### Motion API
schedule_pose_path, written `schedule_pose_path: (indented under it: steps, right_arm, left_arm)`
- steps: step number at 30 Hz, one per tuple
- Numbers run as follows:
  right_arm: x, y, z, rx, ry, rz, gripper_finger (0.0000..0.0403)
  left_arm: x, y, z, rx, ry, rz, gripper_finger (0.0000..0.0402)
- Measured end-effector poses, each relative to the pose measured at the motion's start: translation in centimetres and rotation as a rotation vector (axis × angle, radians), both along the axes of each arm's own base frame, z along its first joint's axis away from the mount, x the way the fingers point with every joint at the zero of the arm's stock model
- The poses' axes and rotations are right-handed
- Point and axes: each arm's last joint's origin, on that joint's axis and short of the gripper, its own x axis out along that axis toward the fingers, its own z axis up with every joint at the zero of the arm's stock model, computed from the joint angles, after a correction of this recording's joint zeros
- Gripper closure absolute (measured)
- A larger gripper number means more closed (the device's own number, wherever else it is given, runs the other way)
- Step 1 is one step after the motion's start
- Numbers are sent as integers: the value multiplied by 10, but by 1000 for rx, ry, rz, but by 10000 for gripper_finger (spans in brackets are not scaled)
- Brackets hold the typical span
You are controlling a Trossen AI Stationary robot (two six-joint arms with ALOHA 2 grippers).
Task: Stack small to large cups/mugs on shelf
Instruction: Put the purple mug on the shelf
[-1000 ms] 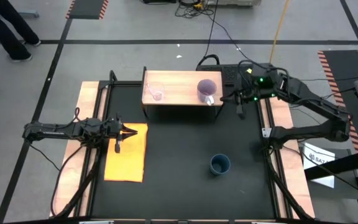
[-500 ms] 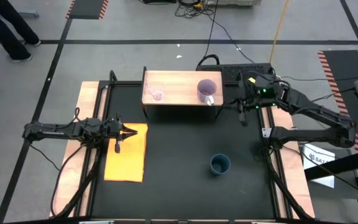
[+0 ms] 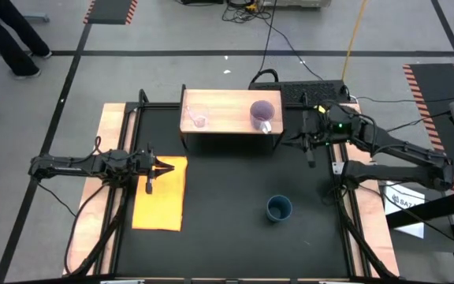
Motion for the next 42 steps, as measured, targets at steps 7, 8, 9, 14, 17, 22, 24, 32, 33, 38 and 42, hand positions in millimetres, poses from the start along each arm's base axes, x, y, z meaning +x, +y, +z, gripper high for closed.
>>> schedule_pose_path:
  steps: [7, 8, 9, 14, 17, 22, 24, 32, 33, 38, 42]
  right_arm:
    - [4, 5, -13, -26, 5, -7, 403]
    - [3, 6, -15, -27, 8, -2, 403]
    - [3, 7, -16, -27, 8, 4, 403]
    - [-5, 12, -26, -40, -26, 0, 403]
    - [-10, 14, -33, -40, -74, -12, 403]
    - [-15, 15, -50, -15, -89, -34, 403]
    - [-15, 14, -58, -24, -97, -60, 403]
    - [-20, 20, -83, -51, -174, -32, 403]
    - [-21, 21, -86, -55, -186, -28, 403]
    - [-25, 24, -102, -58, -228, -19, 403]
    - [-29, 25, -109, -61, -239, -19, 403]
  left_arm:
    - [0, 0, 0, 0, 0, 0, 369]
    - [0, 0, 0, 0, 0, 0, 369]
    - [0, 0, 0, 0, 0, 0, 369]
    - [0, 0, 0, 0, 0, 0, 369]
    - [0, 0, 0, 0, 0, 0, 369]
    - [0, 0, 0, 0, 0, 1, 369]
    - [0, 0, 0, 0, 0, 1, 369]
    - [0, 0, 0, -9, -1, 2, 369]
    - [0, 0, 0, -9, -1, 3, 369]
    - [0, 0, 0, -3, 0, 1, 369]
    - [0, 0, 0, 3, 0, 0, 369]
